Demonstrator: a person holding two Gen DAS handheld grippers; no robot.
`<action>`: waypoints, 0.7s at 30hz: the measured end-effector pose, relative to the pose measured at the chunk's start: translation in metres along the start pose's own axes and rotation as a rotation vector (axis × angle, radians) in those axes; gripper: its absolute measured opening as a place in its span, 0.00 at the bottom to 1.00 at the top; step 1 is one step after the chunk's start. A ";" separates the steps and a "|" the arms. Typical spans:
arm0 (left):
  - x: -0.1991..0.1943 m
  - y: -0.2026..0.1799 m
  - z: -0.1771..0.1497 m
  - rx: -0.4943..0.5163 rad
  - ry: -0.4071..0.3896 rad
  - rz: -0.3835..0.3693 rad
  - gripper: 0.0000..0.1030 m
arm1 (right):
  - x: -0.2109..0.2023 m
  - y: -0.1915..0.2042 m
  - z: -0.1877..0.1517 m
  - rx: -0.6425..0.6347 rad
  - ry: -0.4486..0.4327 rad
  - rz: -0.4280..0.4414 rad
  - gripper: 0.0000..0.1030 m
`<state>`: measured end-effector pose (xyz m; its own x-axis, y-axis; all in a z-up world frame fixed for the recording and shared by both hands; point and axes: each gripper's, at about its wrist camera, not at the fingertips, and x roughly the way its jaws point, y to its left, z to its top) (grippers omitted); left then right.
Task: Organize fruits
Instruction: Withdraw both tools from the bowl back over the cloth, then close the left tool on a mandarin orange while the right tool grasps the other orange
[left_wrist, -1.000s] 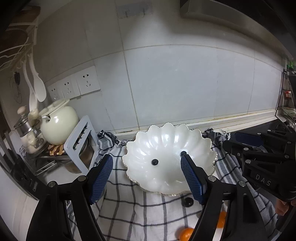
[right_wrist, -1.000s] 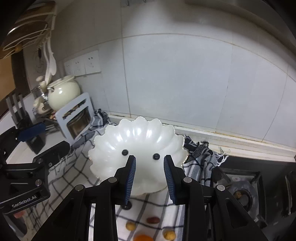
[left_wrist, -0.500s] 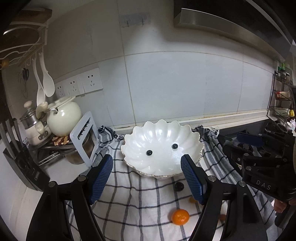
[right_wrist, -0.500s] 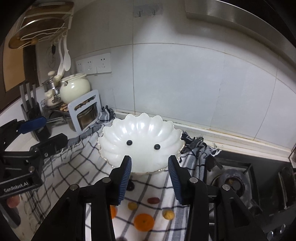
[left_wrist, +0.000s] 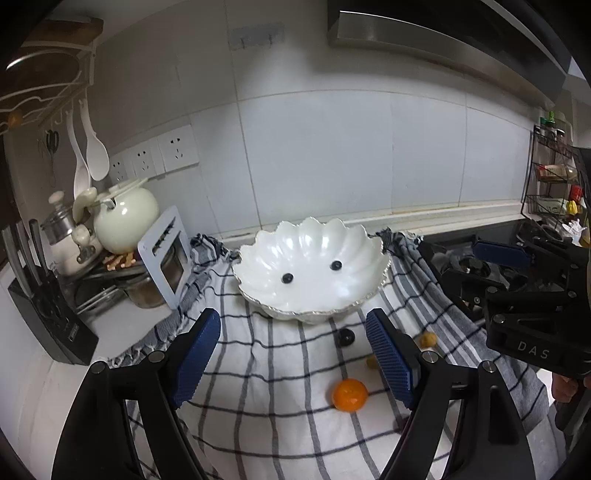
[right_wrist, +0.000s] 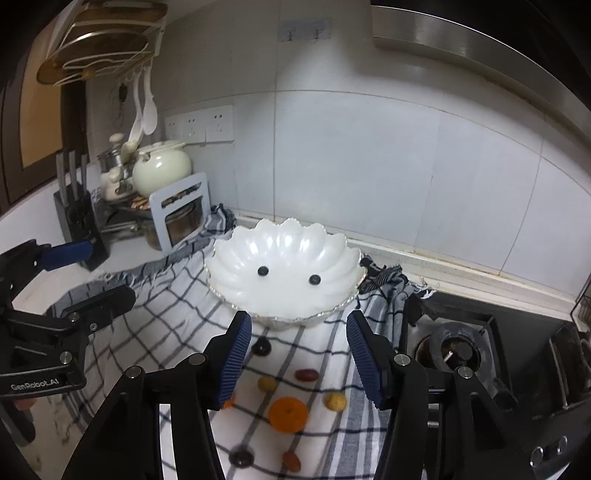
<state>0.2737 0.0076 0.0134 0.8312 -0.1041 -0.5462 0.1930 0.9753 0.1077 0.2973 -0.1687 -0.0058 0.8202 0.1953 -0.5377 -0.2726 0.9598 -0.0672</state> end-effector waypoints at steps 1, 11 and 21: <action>0.000 -0.001 -0.002 0.000 0.005 -0.007 0.79 | -0.001 0.000 -0.003 -0.001 0.005 0.005 0.53; 0.008 -0.014 -0.021 0.017 0.048 -0.044 0.80 | 0.005 -0.003 -0.026 0.002 0.080 0.031 0.53; 0.027 -0.023 -0.047 0.031 0.131 -0.079 0.81 | 0.022 -0.004 -0.050 -0.006 0.176 0.054 0.57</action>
<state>0.2667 -0.0083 -0.0430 0.7379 -0.1517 -0.6576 0.2724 0.9585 0.0846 0.2916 -0.1783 -0.0596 0.7037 0.2080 -0.6794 -0.3178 0.9474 -0.0391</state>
